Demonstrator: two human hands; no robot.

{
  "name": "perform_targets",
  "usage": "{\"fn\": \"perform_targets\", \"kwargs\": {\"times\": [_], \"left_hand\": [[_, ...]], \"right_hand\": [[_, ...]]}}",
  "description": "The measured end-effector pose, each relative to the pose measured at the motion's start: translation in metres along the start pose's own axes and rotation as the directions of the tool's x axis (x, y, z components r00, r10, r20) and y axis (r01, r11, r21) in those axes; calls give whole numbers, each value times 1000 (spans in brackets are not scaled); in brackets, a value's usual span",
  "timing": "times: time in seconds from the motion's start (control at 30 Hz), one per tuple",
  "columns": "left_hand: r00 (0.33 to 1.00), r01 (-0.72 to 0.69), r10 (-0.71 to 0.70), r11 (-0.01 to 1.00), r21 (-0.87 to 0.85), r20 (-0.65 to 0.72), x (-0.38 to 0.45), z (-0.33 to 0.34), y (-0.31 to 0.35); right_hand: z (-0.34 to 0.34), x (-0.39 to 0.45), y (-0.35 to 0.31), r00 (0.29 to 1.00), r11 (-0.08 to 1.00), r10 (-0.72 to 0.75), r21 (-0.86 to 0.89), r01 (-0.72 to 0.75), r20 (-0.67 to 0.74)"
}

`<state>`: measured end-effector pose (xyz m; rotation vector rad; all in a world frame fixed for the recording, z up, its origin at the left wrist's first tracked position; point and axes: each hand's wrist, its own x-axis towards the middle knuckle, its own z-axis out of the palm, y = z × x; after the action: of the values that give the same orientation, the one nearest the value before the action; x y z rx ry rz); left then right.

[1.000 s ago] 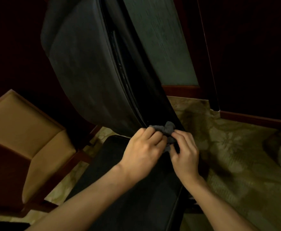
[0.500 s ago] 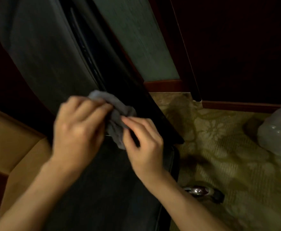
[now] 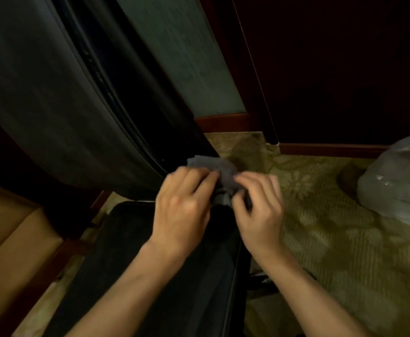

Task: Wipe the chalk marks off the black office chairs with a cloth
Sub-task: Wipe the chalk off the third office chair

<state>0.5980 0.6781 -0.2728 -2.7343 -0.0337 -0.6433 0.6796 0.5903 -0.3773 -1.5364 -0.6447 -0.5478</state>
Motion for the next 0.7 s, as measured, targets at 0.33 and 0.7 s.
{"fn": "perform_targets", "kwargs": {"times": [0.33, 0.7], "left_hand": [[989, 145, -146, 989, 23, 37, -11, 68, 22], [863, 238, -300, 951, -197, -407, -38, 28, -2]], "right_hand": [[30, -4, 70, 969, 977, -174, -91, 192, 176], [22, 41, -9, 922, 922, -386, -5, 387, 26]]}}
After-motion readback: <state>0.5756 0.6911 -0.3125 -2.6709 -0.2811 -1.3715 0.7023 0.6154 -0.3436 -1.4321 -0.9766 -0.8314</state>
